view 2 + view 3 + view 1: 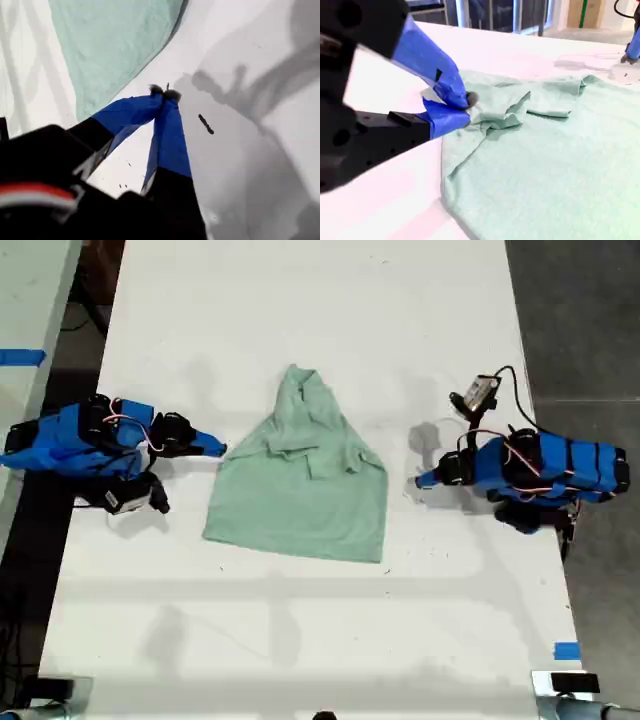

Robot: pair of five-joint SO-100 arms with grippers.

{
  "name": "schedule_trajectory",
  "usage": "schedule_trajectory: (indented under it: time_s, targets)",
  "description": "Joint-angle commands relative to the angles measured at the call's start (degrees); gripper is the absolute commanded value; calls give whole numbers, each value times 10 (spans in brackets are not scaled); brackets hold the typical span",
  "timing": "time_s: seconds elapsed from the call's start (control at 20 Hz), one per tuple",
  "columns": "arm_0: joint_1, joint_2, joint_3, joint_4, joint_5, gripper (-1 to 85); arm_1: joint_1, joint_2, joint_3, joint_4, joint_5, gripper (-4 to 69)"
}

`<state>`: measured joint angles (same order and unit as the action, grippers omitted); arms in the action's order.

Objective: Fold t shirt

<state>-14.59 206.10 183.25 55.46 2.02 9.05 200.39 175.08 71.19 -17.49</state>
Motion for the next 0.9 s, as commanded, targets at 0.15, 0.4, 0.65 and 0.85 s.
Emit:
schedule_trajectory:
  time_s: [0.15,0.4,0.65,0.85]
  targets:
    - [-10,5,-1,16,-9,-1,19,9,4,60,149,-17]
    - [-10,5,-1,17,-9,-1,4,9,-13,52,171,-16]
    - [-17,5,-1,17,-9,-1,-39,-374,-227,-60,210,-19]
    - [-12,5,-1,18,-11,-1,-87,-730,-446,-138,248,-25]
